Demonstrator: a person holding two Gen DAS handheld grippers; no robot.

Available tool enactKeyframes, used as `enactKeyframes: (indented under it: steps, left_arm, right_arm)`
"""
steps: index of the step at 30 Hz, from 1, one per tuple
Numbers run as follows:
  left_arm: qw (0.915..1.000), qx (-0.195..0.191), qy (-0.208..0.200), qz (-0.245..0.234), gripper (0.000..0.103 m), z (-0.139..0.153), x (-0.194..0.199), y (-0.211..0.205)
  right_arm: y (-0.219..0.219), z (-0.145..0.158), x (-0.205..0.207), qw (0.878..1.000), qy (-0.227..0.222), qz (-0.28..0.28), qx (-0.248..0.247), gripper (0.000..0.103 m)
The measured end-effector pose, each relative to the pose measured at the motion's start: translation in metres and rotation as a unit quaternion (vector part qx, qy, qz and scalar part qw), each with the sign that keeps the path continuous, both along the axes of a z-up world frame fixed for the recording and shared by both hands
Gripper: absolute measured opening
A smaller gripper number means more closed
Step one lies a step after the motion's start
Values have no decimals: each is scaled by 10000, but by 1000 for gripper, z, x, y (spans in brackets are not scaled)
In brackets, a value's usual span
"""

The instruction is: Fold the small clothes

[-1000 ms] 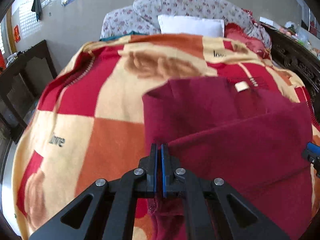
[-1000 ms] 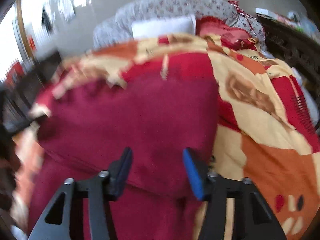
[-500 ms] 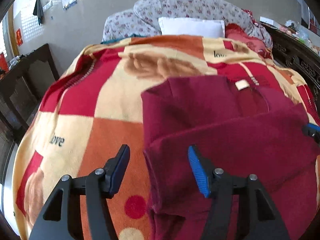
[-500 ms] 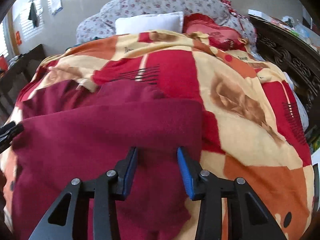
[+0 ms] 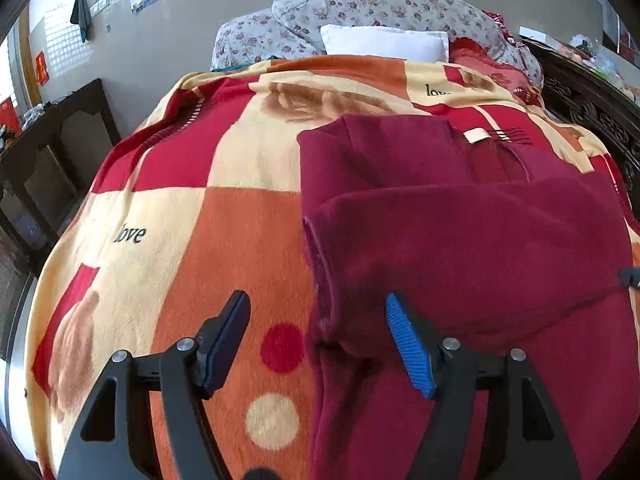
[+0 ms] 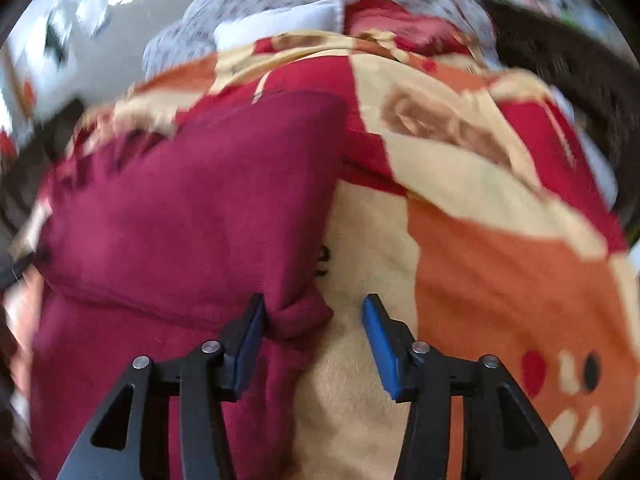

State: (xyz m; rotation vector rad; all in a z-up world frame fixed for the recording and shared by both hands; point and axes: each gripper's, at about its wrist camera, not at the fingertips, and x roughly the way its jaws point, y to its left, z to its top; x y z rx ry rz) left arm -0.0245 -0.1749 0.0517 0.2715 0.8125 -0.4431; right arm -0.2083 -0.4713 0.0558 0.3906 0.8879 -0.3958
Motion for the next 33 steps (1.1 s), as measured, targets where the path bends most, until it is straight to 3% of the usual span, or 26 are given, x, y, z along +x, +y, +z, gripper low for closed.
enactKeyframes:
  steps: [4,7,10,15,19,24,30,33]
  left_arm:
    - [9999,18,-107,-32,70,7,-19,8]
    - [9997,18,-247,-26,72,13,-36,16]
    - [9995,17,-319,-22,74,16,-52,23]
    - [9995,63,-296,-20,75,17,-73,35]
    - [9998,10,-220,2,79,17,-86,48]
    - [9999,-115,-63,-22,81,14,-100,60]
    - [9995,-115,204,-232,81,4,-125,79]
    - [9990,-53,342,-275,81,-5,-137,95]
  right_arm:
    - [22,19,-19,9994,5,91,-320,55]
    - [38,22,-35,9997,-93,223,-87,55]
    - [57,6,-47,9989,-24,370,283,55]
    - [63,-20,-53,9991,369,208,22,56]
    - [58,-15,-77,9995,240,-37,189,60]
    - [71,-10,-114,9973,48,164,714,67]
    - [95,-7,-150,9965,54,396,741,80]
    - [104,-10,-165,9950,67,503,860,81]
